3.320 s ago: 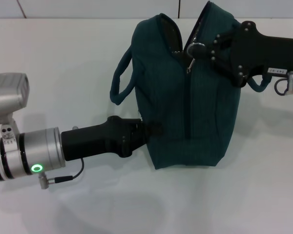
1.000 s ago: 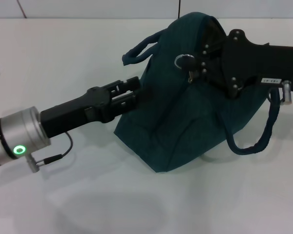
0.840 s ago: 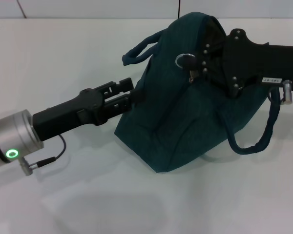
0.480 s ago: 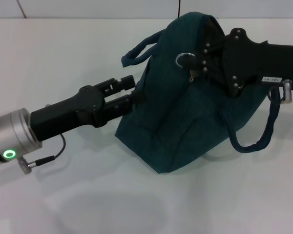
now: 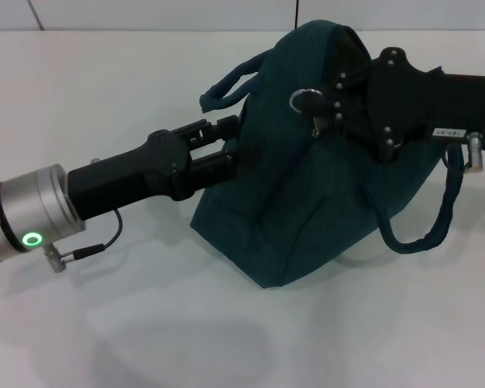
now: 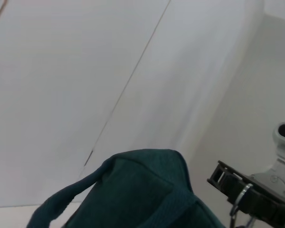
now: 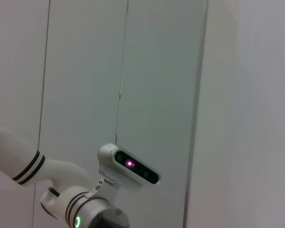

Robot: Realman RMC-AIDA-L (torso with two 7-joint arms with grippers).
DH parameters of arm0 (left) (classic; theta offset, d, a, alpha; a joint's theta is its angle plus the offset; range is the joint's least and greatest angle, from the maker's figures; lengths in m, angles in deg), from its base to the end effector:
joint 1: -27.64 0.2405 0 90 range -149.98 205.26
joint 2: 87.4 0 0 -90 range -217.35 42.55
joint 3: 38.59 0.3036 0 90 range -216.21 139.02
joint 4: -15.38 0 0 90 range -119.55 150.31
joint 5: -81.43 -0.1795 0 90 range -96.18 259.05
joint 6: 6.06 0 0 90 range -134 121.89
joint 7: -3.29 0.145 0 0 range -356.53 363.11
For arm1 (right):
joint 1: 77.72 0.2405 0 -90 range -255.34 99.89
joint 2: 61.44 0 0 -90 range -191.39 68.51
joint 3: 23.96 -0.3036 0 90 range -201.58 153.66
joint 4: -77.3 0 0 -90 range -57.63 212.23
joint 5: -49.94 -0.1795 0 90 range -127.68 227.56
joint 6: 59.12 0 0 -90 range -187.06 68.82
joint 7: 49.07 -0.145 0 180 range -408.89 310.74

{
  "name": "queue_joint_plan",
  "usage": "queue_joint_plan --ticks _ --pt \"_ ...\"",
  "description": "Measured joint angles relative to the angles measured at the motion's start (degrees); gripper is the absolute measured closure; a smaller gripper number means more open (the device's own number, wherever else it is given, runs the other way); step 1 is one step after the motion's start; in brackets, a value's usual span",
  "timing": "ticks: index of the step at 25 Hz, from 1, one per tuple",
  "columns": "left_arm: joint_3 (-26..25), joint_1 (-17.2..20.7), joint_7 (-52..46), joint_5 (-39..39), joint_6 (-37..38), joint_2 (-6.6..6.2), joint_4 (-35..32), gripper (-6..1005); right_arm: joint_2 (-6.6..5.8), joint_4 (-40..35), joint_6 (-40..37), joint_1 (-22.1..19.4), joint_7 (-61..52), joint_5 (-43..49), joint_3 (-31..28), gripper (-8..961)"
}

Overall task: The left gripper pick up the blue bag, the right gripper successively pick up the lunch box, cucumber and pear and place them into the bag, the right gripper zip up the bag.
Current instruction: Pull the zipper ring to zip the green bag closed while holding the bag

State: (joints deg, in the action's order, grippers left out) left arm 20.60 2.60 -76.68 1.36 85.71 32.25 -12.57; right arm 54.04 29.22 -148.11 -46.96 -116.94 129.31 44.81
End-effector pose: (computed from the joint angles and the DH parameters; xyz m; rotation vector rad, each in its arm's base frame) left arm -0.2517 0.2970 -0.0406 -2.5729 -0.8324 -1.2914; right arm 0.1864 0.3373 -0.0036 -2.7347 -0.1303 1.0392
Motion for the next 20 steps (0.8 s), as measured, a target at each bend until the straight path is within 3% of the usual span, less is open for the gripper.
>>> queue_joint_plan --ticks 12,18,20 --pt "2.11 -0.74 1.61 -0.21 -2.65 0.14 0.33 369 0.0 0.58 -0.12 0.0 0.02 0.0 -0.2 935" --pt "2.18 -1.21 1.78 -0.12 -2.66 0.14 0.7 584 0.06 0.71 -0.12 -0.04 0.02 -0.08 -0.21 934" --pt "2.14 -1.22 1.79 -0.06 -2.64 0.14 0.71 734 0.07 0.75 -0.12 -0.07 0.01 -0.43 -0.21 934"
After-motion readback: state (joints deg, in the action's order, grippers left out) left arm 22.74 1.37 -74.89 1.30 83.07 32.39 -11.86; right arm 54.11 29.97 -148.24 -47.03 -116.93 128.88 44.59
